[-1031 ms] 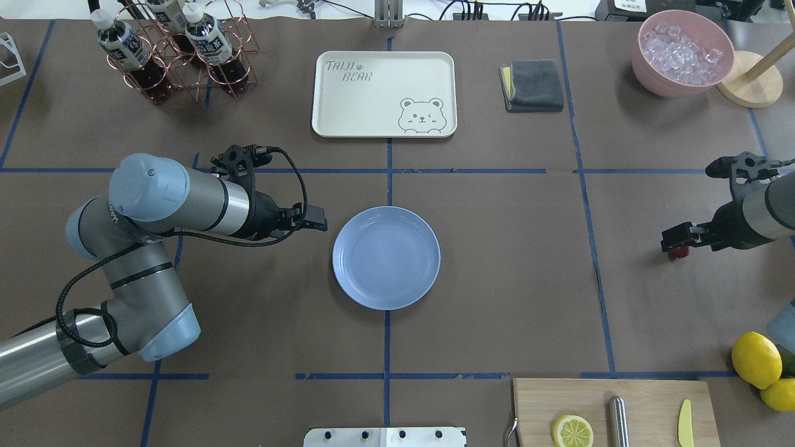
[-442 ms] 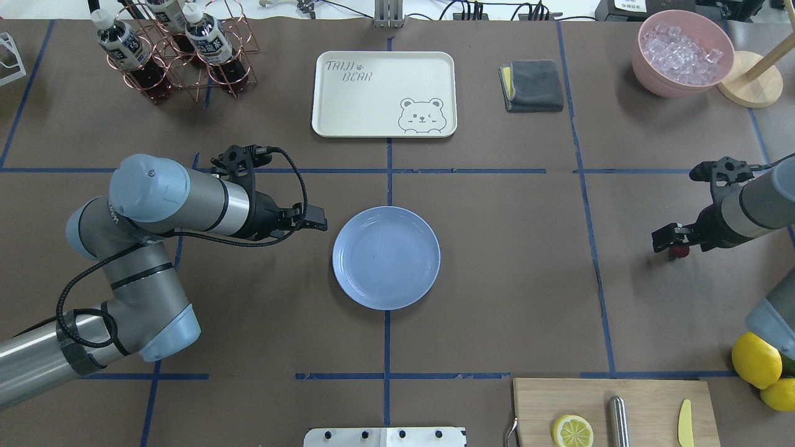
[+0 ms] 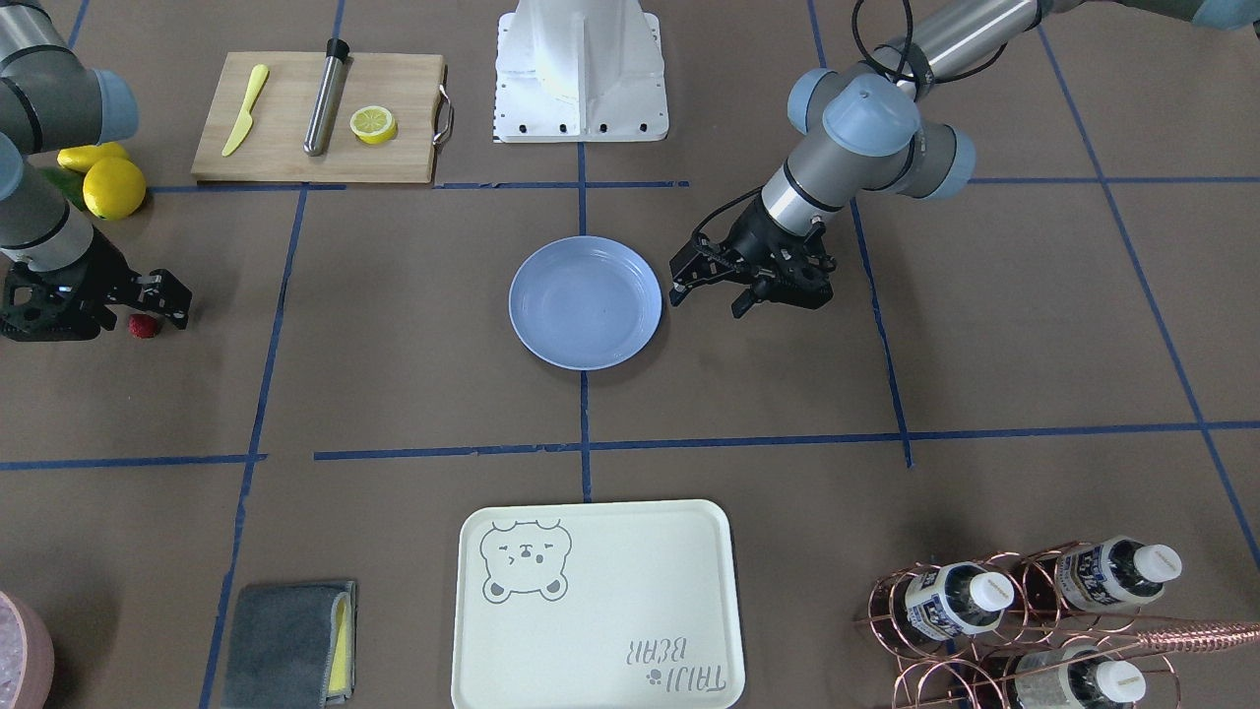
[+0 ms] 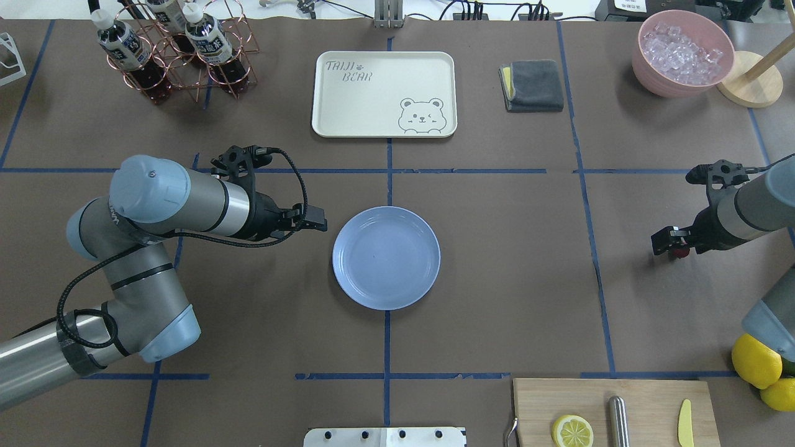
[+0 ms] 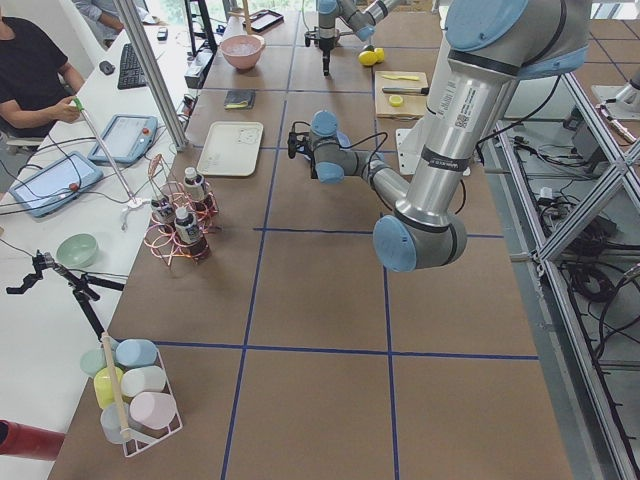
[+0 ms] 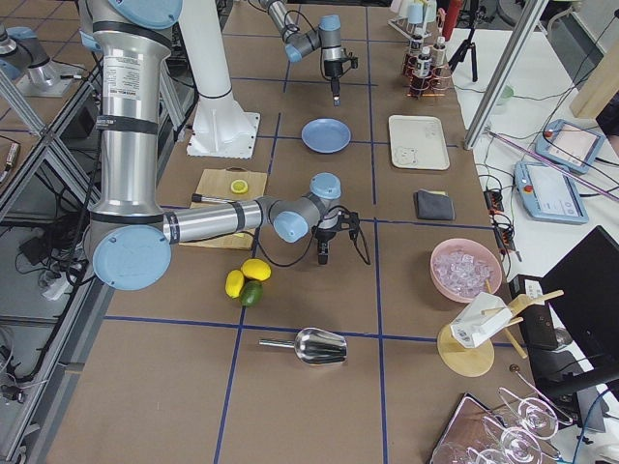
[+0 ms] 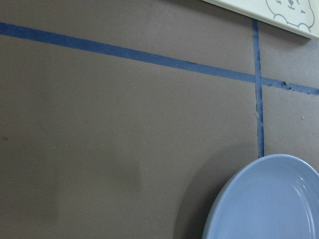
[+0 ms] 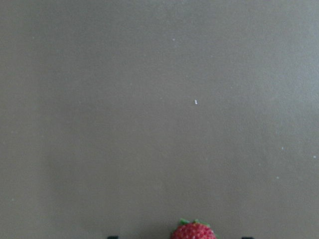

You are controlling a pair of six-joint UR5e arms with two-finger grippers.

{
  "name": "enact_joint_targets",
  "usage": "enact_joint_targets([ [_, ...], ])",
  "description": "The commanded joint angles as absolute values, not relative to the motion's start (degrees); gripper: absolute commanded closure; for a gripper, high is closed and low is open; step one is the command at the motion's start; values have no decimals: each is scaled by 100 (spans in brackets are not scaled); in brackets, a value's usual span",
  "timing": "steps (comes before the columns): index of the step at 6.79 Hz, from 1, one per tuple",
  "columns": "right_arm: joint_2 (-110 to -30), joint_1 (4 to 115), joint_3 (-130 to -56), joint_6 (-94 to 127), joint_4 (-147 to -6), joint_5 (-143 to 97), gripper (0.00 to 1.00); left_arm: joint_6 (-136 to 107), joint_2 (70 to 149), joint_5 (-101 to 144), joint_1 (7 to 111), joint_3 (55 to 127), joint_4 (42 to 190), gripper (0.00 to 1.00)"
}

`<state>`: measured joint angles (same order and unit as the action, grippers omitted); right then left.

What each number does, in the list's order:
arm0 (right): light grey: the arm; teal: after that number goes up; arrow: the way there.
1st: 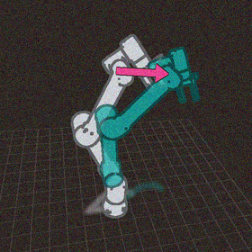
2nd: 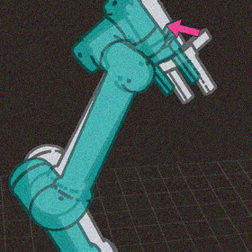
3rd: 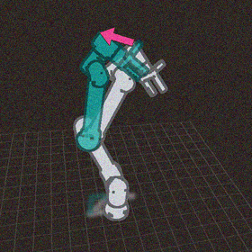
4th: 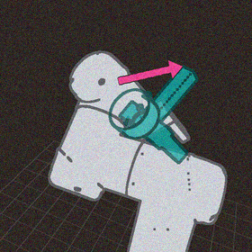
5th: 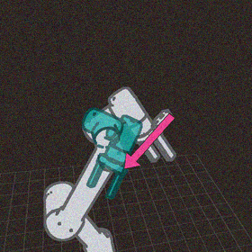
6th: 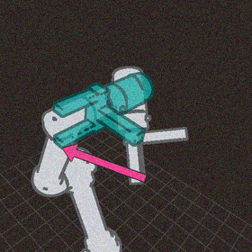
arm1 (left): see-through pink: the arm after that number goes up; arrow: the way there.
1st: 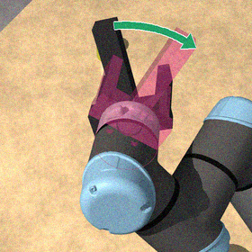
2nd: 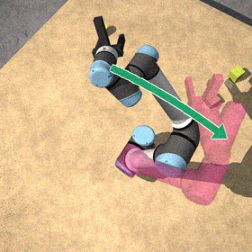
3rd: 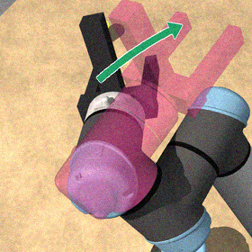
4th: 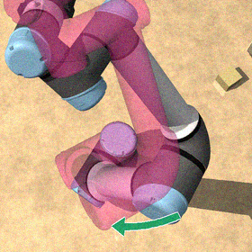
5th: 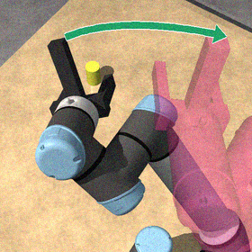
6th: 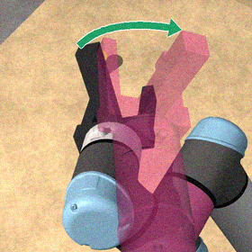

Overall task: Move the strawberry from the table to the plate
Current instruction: 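Lift the left gripper off the plate while the right gripper grasps the strawberry, then carry the red strawberry with the right gripper over the light blue plate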

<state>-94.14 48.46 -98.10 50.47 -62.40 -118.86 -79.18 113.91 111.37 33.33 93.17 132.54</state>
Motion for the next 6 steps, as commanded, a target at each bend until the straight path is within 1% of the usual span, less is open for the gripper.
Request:
enact_joint_targets([
  [1, -9413, 4843, -9791, 5054, -6232, -11830, 62, -7928, 11391, 11136, 3331, 9316, 13254, 0],
  [2, -9413, 4851, -9800, 5054, -6240, -11830, 96, -7928, 11391, 11136, 3331, 9308, 13254, 0],
  [3, -9413, 4852, -9817, 5054, -6240, -11839, 100, -7928, 11408, 11136, 3331, 9316, 13254, 0],
  [4, -9413, 4852, -9887, 5062, -6240, -11891, 100, -7919, 11408, 11136, 3331, 9316, 13254, 0],
  [5, -9413, 4852, -10218, 5237, -6327, -11909, 100, -7928, 11408, 11136, 3331, 9325, 13254, 0],
  [6, -9204, 4773, -10604, 5821, -6537, -11909, 100, -7928, 11417, 11144, 3331, 9334, 13254, 0],
])
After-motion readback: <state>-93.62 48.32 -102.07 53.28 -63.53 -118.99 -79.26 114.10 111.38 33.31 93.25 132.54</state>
